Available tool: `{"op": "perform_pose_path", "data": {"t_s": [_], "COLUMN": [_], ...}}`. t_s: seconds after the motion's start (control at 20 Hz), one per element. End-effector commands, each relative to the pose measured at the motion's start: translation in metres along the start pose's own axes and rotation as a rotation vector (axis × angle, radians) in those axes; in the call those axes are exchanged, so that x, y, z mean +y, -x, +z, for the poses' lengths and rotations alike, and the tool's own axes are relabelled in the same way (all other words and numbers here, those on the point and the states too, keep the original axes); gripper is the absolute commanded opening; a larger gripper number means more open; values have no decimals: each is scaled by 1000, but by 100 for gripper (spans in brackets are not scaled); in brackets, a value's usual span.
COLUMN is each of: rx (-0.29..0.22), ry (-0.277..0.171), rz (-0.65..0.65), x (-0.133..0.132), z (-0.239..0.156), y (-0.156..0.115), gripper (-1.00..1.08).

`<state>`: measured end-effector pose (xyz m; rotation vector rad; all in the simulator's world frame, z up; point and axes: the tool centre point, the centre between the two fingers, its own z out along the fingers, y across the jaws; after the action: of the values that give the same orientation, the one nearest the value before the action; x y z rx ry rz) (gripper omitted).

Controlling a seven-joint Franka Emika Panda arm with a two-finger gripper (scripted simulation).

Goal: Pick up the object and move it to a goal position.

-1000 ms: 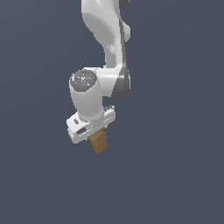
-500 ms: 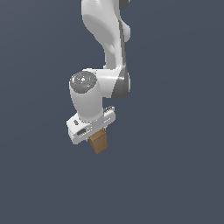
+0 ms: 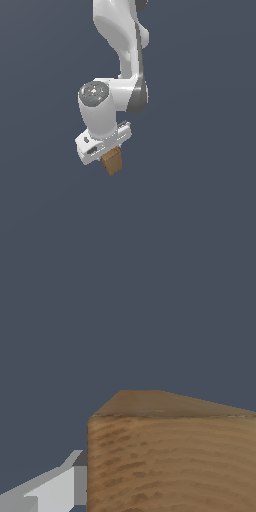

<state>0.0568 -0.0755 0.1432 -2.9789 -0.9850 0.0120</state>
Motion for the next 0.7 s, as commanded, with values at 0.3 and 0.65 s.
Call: {"op": "perform_pose_path", "data": {"t_s": [0.3,0.65], "rx": [6,6], "ry": [6,6], "rz": [1,1], "x": [27,62], "z": [-46,-103], "y": [17,41], "gripper": [-100,-100]}}
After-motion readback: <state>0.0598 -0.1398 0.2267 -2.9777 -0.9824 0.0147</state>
